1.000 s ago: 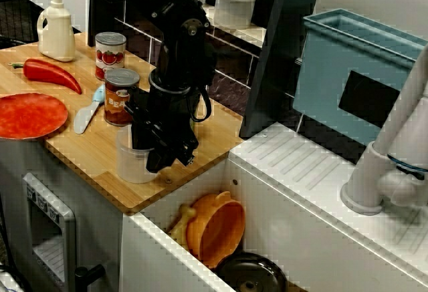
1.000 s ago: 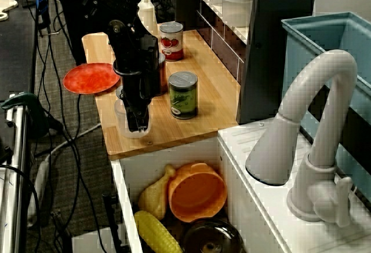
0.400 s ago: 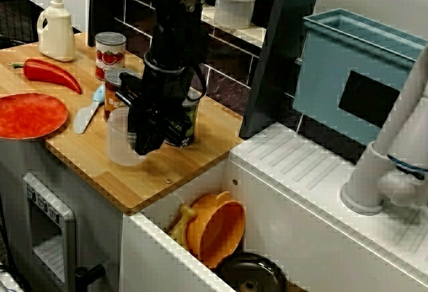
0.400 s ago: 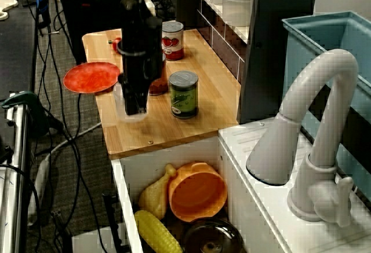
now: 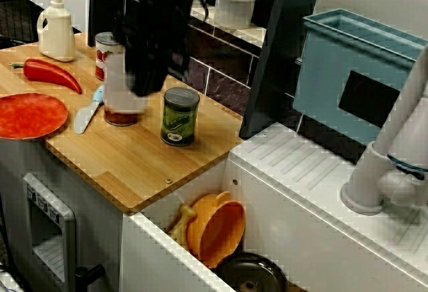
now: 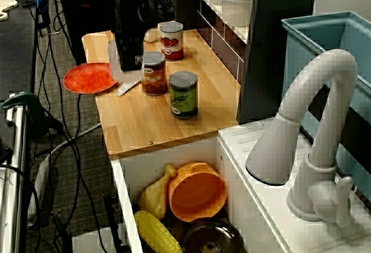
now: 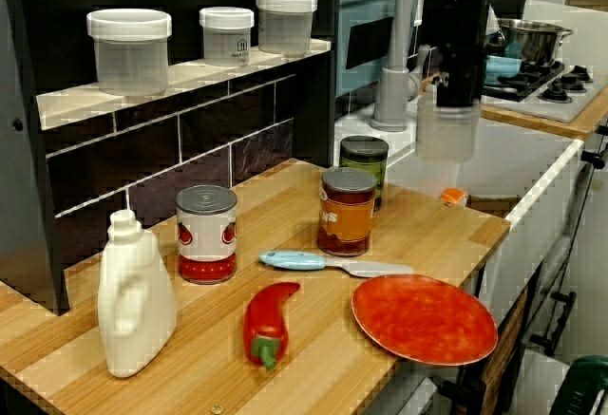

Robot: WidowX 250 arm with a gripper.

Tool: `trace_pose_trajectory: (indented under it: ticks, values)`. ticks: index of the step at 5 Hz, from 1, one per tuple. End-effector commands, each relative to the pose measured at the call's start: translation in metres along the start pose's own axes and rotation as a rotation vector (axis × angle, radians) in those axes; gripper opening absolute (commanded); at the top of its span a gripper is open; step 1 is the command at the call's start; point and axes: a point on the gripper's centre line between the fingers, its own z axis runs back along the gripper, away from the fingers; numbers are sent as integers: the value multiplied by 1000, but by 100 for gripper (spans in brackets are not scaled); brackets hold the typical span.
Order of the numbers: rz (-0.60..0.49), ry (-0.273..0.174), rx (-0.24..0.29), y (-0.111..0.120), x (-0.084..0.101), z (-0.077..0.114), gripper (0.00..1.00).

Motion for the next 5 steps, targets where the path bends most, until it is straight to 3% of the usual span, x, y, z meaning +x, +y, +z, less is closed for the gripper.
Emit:
trace_pose_trajectory:
  ticks: [1,3,5]
  values:
    - [7,-86,-45,24,5,56,0]
    - [30,-105,-44,41,17,74,0]
    - [52,-109,-29,62,46,85,0]
